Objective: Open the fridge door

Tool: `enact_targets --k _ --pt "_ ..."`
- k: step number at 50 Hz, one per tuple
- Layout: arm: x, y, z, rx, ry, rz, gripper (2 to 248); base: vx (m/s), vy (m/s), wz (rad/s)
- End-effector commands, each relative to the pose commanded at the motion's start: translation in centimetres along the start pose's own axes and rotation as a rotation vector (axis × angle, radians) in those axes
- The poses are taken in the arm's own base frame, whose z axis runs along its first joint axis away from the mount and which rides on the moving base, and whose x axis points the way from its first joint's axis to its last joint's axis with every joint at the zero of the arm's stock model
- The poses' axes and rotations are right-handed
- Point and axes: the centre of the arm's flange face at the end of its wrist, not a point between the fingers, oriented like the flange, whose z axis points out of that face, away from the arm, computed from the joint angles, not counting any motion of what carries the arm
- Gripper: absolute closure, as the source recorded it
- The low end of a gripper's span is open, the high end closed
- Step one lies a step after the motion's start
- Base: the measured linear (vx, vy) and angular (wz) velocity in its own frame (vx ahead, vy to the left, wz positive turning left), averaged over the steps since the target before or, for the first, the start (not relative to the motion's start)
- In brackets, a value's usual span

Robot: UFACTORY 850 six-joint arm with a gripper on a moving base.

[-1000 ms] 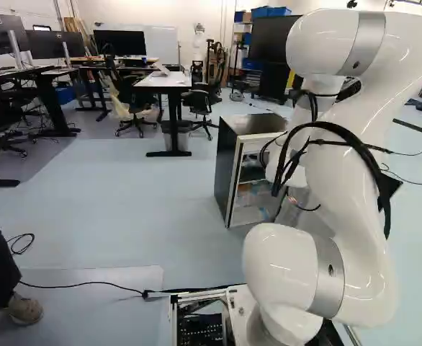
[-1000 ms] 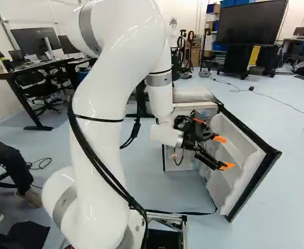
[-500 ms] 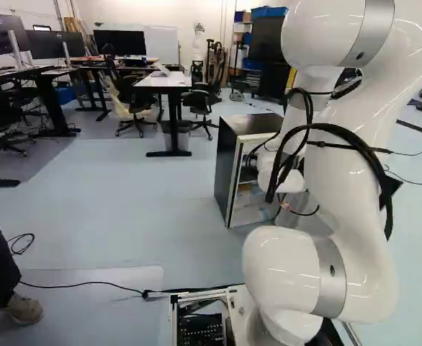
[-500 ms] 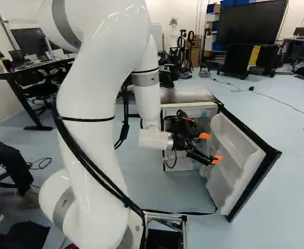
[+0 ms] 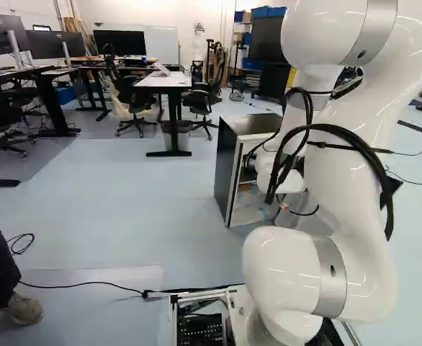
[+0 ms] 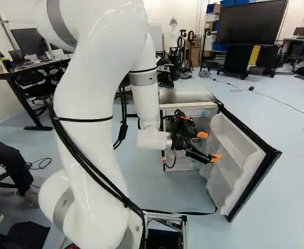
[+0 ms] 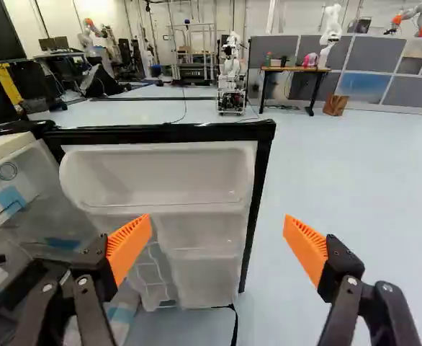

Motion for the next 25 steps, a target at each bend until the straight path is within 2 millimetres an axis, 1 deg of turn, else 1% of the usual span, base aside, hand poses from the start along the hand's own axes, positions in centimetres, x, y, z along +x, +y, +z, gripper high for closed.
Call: enact_targets --k 25 --pt "0.8 -0.8 -1.7 0.123 -0.022 -0.010 3 0.000 0.000 0.000"
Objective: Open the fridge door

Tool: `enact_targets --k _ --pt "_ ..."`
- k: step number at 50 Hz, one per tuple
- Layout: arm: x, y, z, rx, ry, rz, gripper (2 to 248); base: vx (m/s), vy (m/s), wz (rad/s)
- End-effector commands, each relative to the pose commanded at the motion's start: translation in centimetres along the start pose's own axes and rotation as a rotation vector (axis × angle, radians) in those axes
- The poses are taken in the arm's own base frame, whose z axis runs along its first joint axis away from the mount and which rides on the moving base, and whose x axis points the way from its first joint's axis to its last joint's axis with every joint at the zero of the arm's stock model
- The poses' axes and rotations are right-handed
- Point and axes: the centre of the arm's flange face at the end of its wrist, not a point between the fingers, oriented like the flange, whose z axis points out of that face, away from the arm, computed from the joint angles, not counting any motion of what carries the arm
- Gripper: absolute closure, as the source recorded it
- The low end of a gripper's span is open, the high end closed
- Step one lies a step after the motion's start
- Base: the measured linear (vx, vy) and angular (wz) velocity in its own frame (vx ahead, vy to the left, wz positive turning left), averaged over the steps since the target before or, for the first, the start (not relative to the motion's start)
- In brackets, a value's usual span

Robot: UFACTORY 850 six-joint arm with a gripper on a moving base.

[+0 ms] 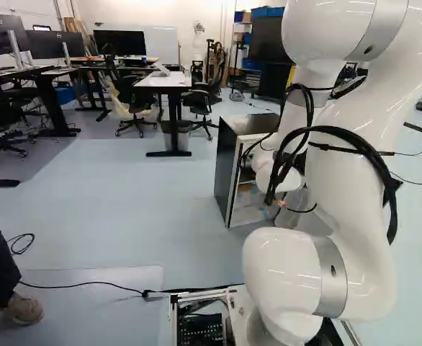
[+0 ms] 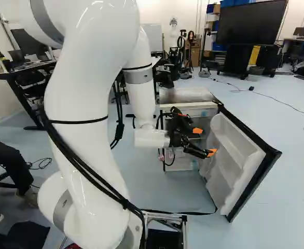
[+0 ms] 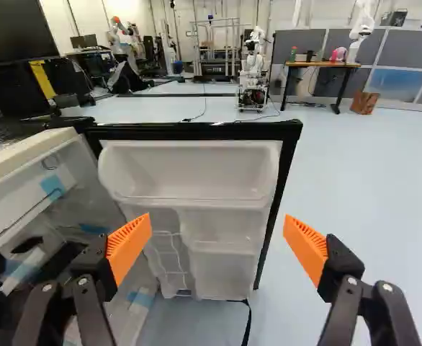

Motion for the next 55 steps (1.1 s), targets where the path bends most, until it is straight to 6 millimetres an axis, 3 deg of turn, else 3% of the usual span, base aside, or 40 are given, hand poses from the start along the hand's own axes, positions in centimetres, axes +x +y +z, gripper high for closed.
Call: enact_targets --k 28,55 --pt "1.3 -1.6 -3.6 0.247 -0.040 -0.038 3 0.000 0.000 0.000" --pt "2.4 -2.9 -9.2 0.587 -0.080 -0.130 3 0.000 0.000 0.000"
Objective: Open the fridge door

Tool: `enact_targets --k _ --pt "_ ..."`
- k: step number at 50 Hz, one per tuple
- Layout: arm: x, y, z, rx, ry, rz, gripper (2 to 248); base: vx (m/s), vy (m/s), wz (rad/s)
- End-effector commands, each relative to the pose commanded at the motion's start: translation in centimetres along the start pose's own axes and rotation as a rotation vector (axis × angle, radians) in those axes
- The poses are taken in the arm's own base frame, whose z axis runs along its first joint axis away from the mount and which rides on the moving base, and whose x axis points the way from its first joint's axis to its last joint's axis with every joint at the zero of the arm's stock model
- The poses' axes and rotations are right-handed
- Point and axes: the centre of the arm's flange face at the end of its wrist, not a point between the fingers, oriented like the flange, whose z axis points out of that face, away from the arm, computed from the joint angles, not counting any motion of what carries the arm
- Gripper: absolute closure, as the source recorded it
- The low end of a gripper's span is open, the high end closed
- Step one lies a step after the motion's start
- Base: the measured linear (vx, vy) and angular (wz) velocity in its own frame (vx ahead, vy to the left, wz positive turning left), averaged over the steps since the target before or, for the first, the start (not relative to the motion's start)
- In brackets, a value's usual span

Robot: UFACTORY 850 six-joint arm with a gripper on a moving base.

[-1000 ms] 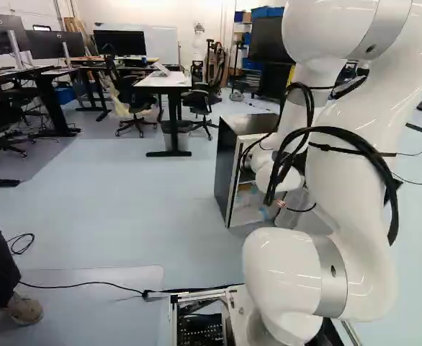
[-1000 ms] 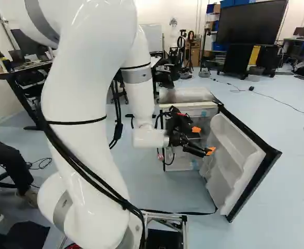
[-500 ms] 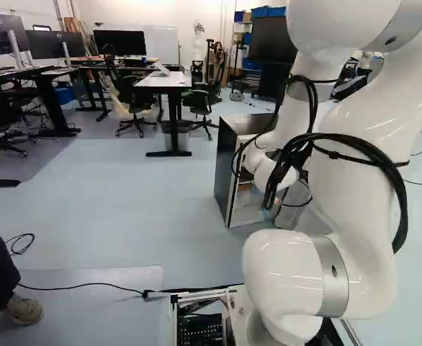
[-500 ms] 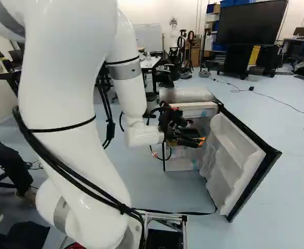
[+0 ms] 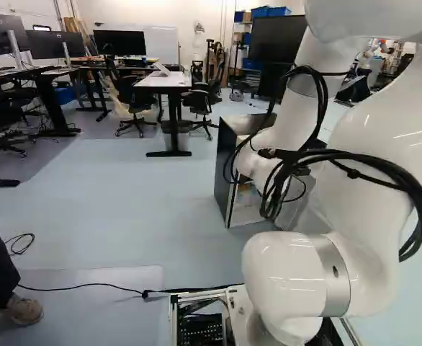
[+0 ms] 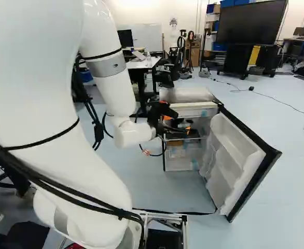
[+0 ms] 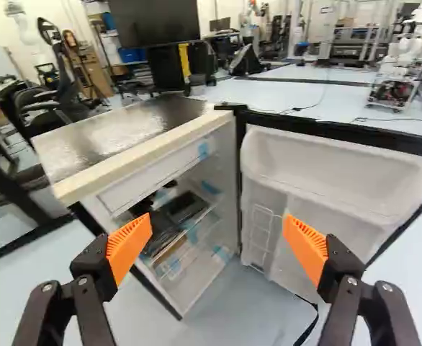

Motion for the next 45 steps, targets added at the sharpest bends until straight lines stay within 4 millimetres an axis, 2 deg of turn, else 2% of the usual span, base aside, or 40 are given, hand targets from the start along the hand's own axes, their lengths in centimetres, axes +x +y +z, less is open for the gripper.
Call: enact_targets --k 21,45 --pt "0.1 -2.3 -3.6 0.238 -0.026 -0.098 3 0.000 0.000 0.000" --pt "-0.2 -3.8 -6.8 0.427 -0.042 -0.197 3 0.000 0.000 0.000"
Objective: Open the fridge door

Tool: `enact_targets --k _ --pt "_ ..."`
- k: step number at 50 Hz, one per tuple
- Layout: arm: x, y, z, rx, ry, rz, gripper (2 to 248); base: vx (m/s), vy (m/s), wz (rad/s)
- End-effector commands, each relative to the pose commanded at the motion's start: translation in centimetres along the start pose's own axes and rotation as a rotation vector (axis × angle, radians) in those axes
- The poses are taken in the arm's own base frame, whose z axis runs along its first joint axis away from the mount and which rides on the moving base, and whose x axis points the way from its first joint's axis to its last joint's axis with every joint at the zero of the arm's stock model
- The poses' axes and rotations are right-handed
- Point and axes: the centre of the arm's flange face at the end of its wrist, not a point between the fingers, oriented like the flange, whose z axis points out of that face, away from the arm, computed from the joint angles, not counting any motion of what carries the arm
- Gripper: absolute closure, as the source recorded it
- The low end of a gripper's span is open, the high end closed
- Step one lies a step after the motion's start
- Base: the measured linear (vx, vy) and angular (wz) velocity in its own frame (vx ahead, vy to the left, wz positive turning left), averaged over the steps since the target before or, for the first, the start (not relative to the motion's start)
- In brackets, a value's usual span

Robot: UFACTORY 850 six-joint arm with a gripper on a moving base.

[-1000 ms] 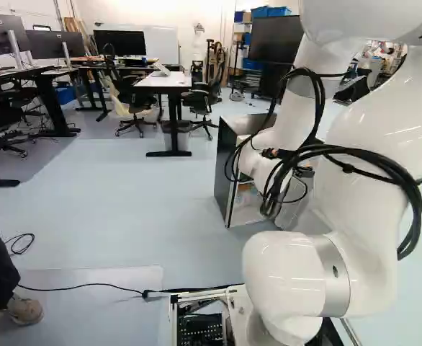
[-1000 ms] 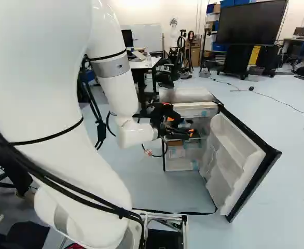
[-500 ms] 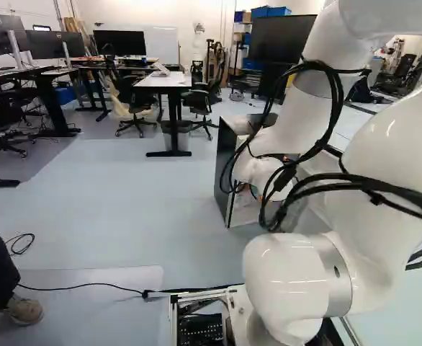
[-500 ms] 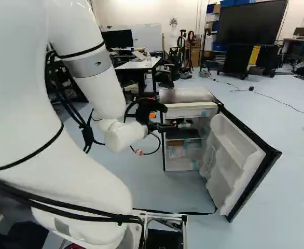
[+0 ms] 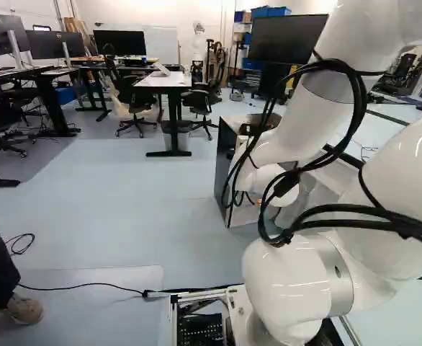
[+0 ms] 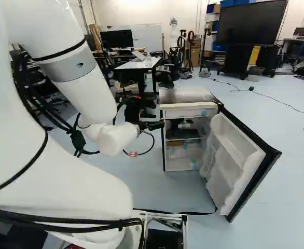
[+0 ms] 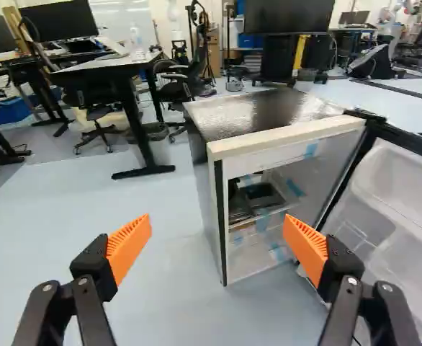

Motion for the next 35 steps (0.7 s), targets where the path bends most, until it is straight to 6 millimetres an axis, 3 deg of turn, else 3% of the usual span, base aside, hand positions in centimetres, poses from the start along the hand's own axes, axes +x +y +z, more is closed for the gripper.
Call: enact_targets --k 35 --pt "-0.3 -1.7 -1.8 0.129 -0.011 -0.083 3 0.000 0.000 0.000"
